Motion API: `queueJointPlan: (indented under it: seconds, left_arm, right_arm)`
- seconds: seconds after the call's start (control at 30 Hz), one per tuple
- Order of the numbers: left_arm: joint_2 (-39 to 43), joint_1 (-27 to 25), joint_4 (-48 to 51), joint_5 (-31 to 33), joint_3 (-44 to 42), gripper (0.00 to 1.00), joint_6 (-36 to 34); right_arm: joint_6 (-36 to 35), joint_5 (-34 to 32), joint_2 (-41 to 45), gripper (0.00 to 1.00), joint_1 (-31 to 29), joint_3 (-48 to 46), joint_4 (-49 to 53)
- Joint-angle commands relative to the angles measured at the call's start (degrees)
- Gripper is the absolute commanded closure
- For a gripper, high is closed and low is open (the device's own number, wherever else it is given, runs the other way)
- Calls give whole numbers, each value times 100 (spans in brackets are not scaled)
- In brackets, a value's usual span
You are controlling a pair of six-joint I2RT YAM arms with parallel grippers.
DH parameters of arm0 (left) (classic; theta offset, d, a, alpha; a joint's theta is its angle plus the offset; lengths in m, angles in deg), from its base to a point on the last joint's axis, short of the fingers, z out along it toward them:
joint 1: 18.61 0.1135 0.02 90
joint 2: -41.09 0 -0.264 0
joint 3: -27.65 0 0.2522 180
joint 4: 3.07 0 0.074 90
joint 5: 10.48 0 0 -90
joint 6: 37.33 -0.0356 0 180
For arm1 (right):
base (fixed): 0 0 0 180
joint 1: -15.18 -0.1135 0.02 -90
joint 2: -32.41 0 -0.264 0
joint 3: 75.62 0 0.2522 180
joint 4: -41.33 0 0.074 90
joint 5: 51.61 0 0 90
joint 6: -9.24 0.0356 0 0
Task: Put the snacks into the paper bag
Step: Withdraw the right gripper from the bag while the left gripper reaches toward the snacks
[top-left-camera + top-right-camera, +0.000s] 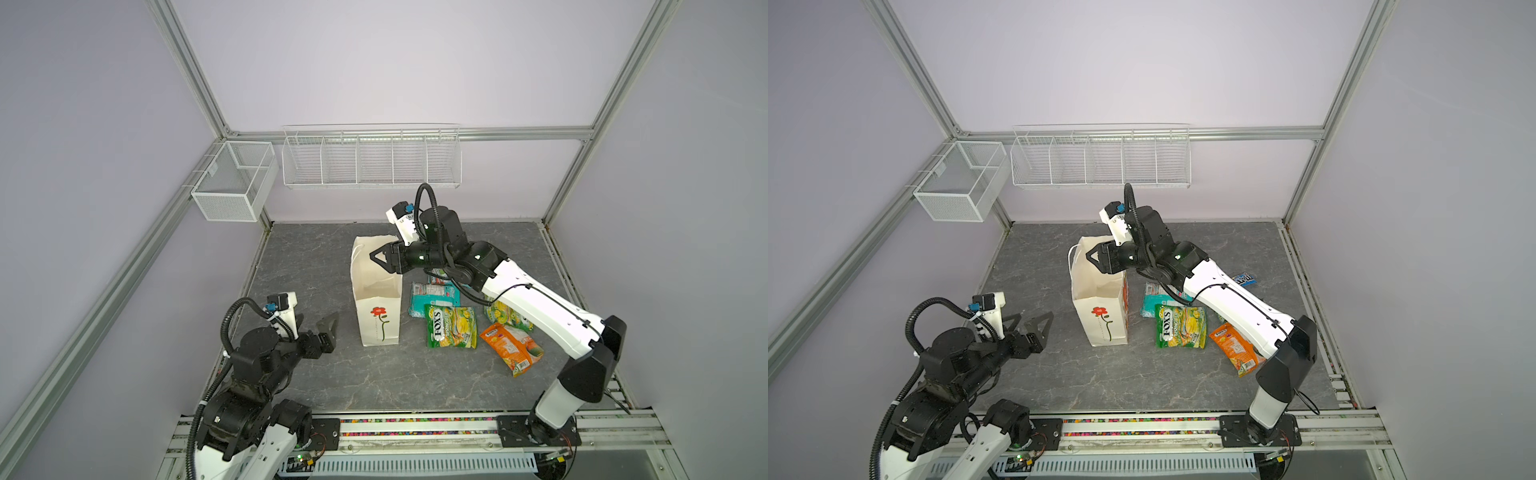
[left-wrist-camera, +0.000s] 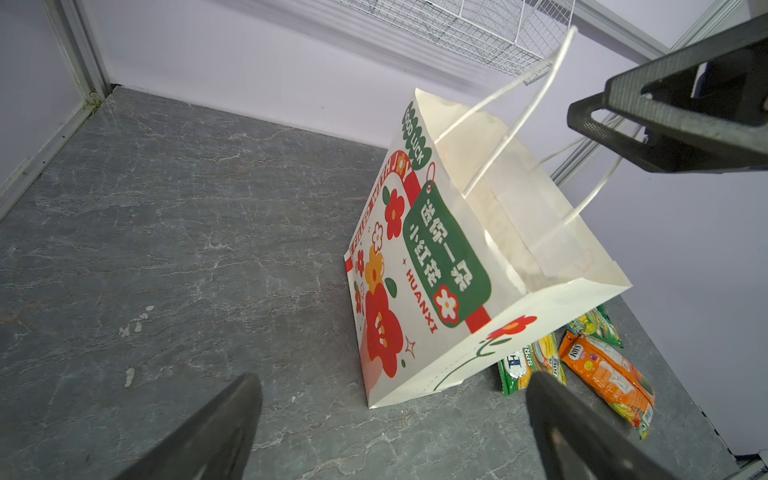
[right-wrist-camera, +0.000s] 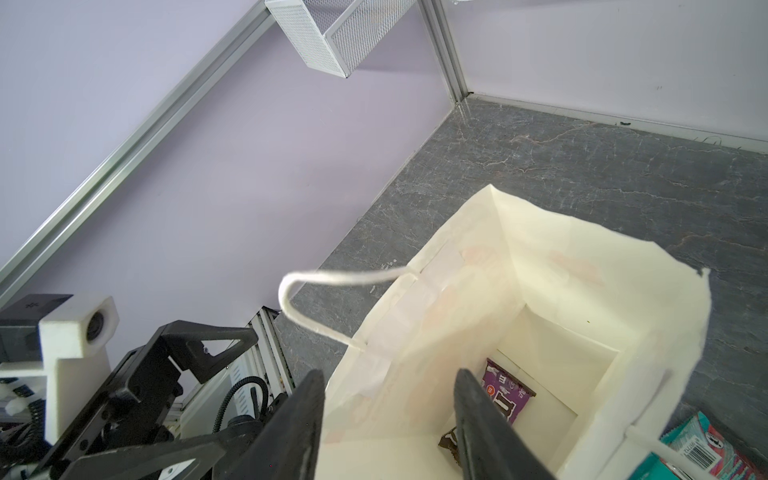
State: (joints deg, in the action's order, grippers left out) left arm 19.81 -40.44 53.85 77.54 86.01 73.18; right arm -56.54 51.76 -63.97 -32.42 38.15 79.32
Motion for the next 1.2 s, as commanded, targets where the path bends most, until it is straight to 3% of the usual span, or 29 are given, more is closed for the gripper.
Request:
queueJointPlan:
  seconds: [0.0, 0.27, 0.43, 0.53, 0.7, 0.9, 1.17]
  left_arm:
    - [16, -19, -35, -42, -71, 1, -61]
    - [-8, -17, -69, -177, -71, 1, -108]
    - [28, -17, -158, -462, -87, 1, -184]
    - [36, -16, -254, -694, -76, 1, -232]
    - [16, -18, -507, -1190, 99, 0, -100]
    - [-428, -41, -445, -1579, 1000, 2, -214]
    - [-696, -303, -501, -1423, 1514, 4, -91]
  right_arm:
    - [-5, 50, 365, 44, 36, -159, -155]
    - [-129, -15, 863, 23, 26, -504, -122]
    - [-155, -106, 1262, 2, 28, -838, -139]
    - [-176, -120, 1430, 12, 30, -958, -92]
    - [-264, -307, 1811, 12, 24, -1222, 67]
    - [-361, -788, 2451, 12, 36, -1664, 132]
    - [-411, -1352, 3161, 12, 101, -2127, 148]
